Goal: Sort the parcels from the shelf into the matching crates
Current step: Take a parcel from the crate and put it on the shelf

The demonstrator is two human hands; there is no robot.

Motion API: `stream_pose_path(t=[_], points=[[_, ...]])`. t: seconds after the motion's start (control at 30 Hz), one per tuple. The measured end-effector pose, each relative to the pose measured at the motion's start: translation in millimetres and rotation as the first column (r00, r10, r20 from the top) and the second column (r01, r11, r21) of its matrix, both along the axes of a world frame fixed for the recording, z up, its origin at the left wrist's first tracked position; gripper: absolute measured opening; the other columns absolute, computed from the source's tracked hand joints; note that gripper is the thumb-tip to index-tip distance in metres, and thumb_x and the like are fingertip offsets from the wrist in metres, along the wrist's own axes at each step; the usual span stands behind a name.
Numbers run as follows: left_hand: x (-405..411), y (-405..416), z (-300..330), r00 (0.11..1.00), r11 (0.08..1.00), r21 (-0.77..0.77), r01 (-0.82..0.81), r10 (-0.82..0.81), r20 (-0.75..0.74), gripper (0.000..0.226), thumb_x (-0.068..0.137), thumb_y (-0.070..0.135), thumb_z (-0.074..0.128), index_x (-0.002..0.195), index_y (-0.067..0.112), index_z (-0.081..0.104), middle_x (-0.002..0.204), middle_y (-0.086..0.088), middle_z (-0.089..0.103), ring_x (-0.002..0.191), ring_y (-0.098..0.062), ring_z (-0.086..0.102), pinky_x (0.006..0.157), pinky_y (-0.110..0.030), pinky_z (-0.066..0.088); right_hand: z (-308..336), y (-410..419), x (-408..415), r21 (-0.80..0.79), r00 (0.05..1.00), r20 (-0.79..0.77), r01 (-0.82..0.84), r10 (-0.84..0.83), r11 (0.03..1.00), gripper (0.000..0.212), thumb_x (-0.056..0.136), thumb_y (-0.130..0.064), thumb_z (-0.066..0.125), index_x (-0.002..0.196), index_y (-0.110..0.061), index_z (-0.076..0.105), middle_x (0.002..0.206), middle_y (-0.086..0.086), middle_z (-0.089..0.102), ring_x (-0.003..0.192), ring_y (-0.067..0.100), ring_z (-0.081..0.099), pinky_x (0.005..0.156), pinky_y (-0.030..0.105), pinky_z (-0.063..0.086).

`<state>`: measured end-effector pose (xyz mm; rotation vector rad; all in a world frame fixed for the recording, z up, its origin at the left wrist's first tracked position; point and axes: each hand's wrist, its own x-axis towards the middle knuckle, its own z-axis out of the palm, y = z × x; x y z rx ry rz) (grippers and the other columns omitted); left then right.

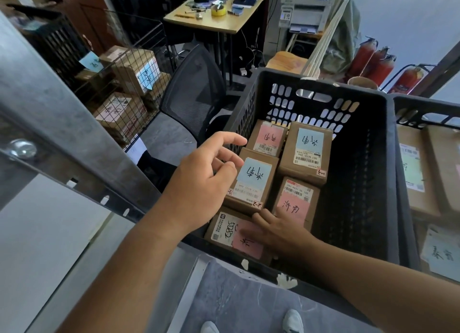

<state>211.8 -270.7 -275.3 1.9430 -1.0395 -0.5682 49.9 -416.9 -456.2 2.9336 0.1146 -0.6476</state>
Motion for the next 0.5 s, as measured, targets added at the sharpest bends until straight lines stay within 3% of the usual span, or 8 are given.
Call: stream_pose_path(t=[0.13,0.37,0.43,0.5], points=[[0.0,-1.6,-1.6,1.0,0.999,0.03,0.024,-0.024,0.01,0.032,0.107,0.016,0.053,0.133,0.033,0.06,0.109,0.013,0.067,0.098,0.013,0.059,0.068,-0.002,0.047,-0.8,4.9,5.8,0.014,1.0,0.001,0.02,-0.02,1.0,0.082,0.094,-0.028,0.071,0.158,-0.034,0.02,0.147,0.02,0.04,0.13,0.039,0.045,0.094,0.052,0.048],[-1.4,-6.0,1.0,0.989,0.988,0.128,0.082,-0.096,0.113,0.03,0.107,0.026,0.053,0.135,0.039,0.057,0.126,0.014,0.057,0.112,-0.002,0.058,0.071,0.003,0.045,28.9,-1.1,-1.2,0.014,0.996,0.042,0.077,-0.077,0.997,0.099,0.093,-0.032,0.074,0.164,-0.04,0.006,0.165,0.015,0.022,0.145,0.037,0.031,0.11,0.055,0.038],[-2.1,-7.1,3.5,0.973,0.983,0.157,0.099,-0.129,0.192,0.032,0.106,0.036,0.054,0.138,0.043,0.052,0.134,0.015,0.052,0.118,-0.002,0.053,0.068,-0.005,0.048,49.4,-4.4,-5.7,0.028,0.986,0.083,0.146,-0.148,0.989,0.098,0.094,-0.041,0.072,0.164,-0.042,0.004,0.164,0.01,0.025,0.144,0.034,0.031,0.113,0.054,0.036],[-3.3,-7.6,7.0,0.937,0.975,0.193,0.112,-0.169,0.307,0.04,0.104,0.046,0.054,0.143,0.046,0.046,0.144,0.017,0.047,0.131,-0.005,0.043,0.086,-0.017,0.043,76.2,-8.1,-10.9,0.063,0.958,0.159,0.232,-0.239,0.971,0.096,0.092,-0.057,0.068,0.163,-0.044,0.004,0.162,0.006,0.03,0.144,0.031,0.032,0.115,0.053,0.037]])
